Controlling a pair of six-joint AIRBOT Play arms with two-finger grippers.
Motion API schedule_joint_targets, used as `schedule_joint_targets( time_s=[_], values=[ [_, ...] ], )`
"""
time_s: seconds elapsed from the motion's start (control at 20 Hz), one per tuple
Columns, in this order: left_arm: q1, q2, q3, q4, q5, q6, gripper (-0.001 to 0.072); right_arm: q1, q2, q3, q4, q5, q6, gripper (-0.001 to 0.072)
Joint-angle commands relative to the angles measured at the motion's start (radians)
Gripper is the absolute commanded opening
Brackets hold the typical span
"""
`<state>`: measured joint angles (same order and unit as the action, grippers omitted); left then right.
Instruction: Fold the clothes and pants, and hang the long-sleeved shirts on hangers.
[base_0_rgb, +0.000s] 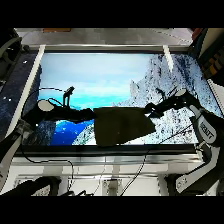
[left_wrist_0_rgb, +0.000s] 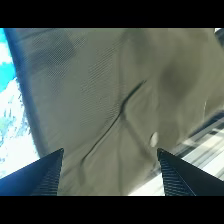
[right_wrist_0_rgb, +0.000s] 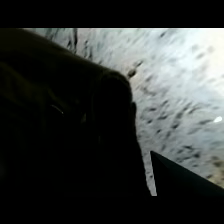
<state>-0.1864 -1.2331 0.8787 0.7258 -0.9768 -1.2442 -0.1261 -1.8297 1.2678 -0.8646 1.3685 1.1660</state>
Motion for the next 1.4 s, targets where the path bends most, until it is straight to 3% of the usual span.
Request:
schedule_joint_targets(
  time_s=[0.0, 0.15, 0.4, 0.85, 0.9, 1.0, 1.05, 1.35],
  values=[
    [0.001, 0.0, 0.001, 0.0, 0.002, 0.029, 0.0678, 0.044, -0.05, 0.0, 0.108, 0.113, -0.061, 0.0677],
    [0.001, 0.0, 0.001, 0.002, 0.011, 0.03, 0.0678, 0.116, -0.05, 0.006, 0.142, 0.12, -0.143, 0.0677],
    [0.001, 0.0, 0.001, 0.063, 0.024, 0.055, 0.0678, 0.181, -0.049, 0.044, 0.162, 0.248, -0.143, 0.0679],
    [0.0, 0.0, 0.001, 0.142, 0.024, 0.055, 0.0677, 0.37, -0.049, 0.044, 0.124, 0.131, -0.17, 0.0673],
    [0.0, 0.0, 0.001, 0.143, 0.025, 0.056, 0.0677, 0.385, -0.049, 0.044, 0.124, 0.105, -0.17, 0.0624],
    [0.001, 0.002, 0.002, 0.165, 0.048, 0.09, 0.0676, 0.402, -0.048, 0.047, 0.127, 0.084, -0.17, 0.0175],
    [0.002, 0.003, 0.007, 0.182, 0.058, 0.118, 0.0674, 0.406, -0.048, 0.047, 0.13, 0.082, -0.167, 0.0049],
    [0.042, 0.098, 0.176, 0.431, 0.057, 0.134, 0.0659, 0.372, -0.033, 0.198, 0.117, 0.161, -0.09, 0.0041]
  ],
)
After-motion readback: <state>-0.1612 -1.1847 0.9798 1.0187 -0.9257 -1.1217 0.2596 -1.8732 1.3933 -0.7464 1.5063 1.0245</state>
